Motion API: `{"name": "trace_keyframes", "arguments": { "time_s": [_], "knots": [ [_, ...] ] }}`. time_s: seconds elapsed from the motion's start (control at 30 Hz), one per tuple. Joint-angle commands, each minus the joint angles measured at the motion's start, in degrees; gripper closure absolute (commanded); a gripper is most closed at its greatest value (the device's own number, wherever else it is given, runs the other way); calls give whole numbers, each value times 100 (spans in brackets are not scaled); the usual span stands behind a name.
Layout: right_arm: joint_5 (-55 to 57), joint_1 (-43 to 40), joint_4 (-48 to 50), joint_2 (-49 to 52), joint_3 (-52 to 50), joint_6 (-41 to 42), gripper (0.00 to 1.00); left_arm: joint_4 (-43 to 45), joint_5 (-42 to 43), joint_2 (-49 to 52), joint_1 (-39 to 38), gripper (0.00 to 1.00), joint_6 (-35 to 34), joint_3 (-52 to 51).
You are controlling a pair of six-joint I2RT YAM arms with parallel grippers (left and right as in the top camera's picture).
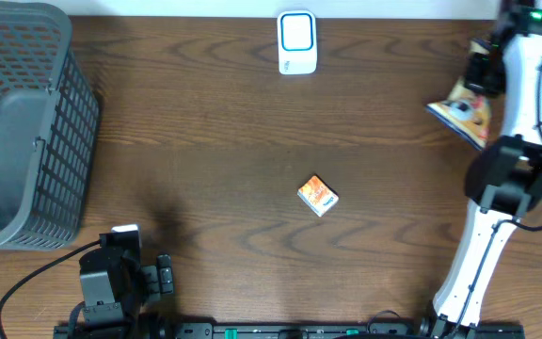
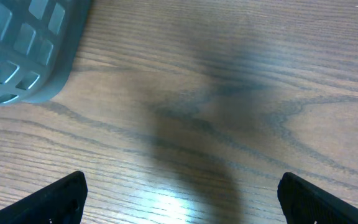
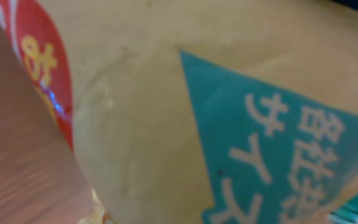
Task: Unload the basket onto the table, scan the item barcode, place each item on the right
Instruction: 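Carry the snack bag to the right edge and release it, then move the right gripper to the small orange box and grasp it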
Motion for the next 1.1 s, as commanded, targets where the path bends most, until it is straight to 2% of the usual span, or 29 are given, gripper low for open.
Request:
{"name": "trace_keyframes", "arguments": {
  "time_s": [0.0,0.03,0.07,0.1,0.13,0.17,0.2,0.4,0.6,0.8,0.97,1.07],
  "knots": [
    [326,-315,-87,-42,-13,-101,87,-11,-28,-4,-17,2,52,0],
    [326,-422,-129,-42,-13,-101,80,-11,-28,-4,-17,2,52,0],
    [323,-525,-151,-42,-13,-96,79,-11,-28,-4,-17,2,52,0],
    [260,-671,-179,-42,-13,-94,74,-11,-28,-4,-17,2,52,0],
    [223,-717,-192,-42,-11,-94,62,-13,-28,-4,-17,2,52,0],
    [87,-817,-234,-44,-7,-96,29,-11,-28,-4,-17,2,52,0],
    [-116,-898,-264,-44,-2,-101,1,-13,-28,-4,-17,2,52,0],
    [-2830,-1156,-590,-166,-2,-831,1,-11,-28,-4,-17,2,52,0],
    [-4907,-817,-1453,-205,-35,-1519,1,-11,-28,-4,-17,2,52,0],
    [-5031,50,-1451,-428,-50,-1563,1,-11,-28,-4,-17,2,52,0],
    [-4052,879,-1453,-953,-50,-1519,1,-11,-28,-4,-17,2,52,0],
    [-3606,1432,-1453,-1362,-68,-1209,1,-11,-28,-4,-17,2,52,0]
  ]
}}
